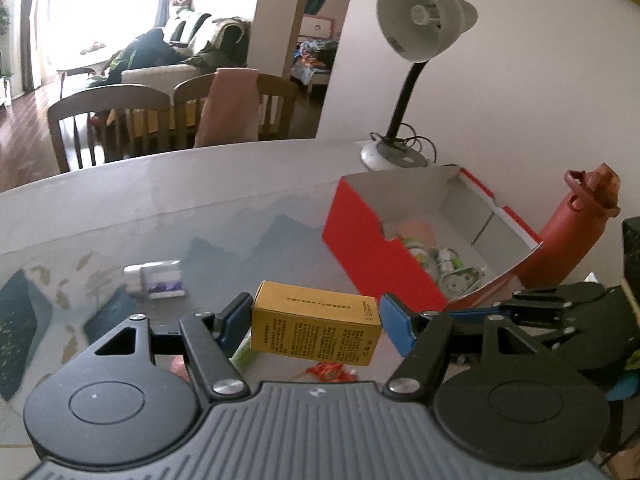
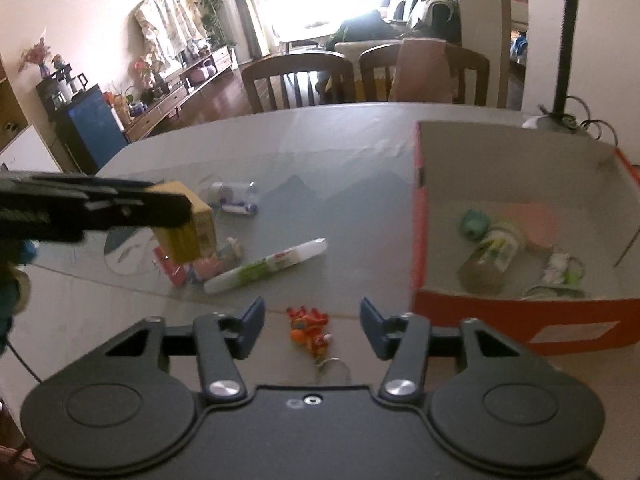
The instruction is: Organize rigid objects
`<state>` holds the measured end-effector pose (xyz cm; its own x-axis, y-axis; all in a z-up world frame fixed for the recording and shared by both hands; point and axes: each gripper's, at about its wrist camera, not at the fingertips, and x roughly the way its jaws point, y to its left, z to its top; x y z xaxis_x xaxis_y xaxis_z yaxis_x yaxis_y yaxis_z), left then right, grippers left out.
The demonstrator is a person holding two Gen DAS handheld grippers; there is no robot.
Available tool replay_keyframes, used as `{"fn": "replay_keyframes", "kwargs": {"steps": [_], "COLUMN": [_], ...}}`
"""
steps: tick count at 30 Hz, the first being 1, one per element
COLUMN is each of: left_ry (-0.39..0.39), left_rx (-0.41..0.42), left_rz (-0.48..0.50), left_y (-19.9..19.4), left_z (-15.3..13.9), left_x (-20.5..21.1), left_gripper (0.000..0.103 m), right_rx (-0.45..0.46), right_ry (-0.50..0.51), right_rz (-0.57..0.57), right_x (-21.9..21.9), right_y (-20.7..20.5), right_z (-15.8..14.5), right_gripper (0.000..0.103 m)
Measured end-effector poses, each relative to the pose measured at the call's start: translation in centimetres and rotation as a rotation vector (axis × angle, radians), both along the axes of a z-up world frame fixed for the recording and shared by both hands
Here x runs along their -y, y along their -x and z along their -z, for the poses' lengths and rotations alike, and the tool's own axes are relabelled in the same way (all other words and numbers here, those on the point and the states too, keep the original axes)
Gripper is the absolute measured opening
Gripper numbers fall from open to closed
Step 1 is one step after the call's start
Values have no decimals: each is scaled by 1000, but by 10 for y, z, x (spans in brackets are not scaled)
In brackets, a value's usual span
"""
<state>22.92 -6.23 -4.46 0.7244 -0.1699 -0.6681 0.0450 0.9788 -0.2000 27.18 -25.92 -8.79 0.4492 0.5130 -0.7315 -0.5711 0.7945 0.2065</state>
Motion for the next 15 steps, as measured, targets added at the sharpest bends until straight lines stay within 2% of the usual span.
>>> {"fn": "replay_keyframes", "kwargs": {"steps": [3,15], "left_ry": [1,10], "left_rx": [-9,-40], "left_rz": [-15,-83], "left_y": [7,36], "left_z": [2,14], "left_x": [-11,-63], "left_gripper": [69,69], "right_rx": [-13,-27], "right_ry": [20,153], "right_rz": [-5,14], "right_x": [-14,-58], "right_y": [1,-13], "right_z": [16,69], "right_gripper": [61,60]}}
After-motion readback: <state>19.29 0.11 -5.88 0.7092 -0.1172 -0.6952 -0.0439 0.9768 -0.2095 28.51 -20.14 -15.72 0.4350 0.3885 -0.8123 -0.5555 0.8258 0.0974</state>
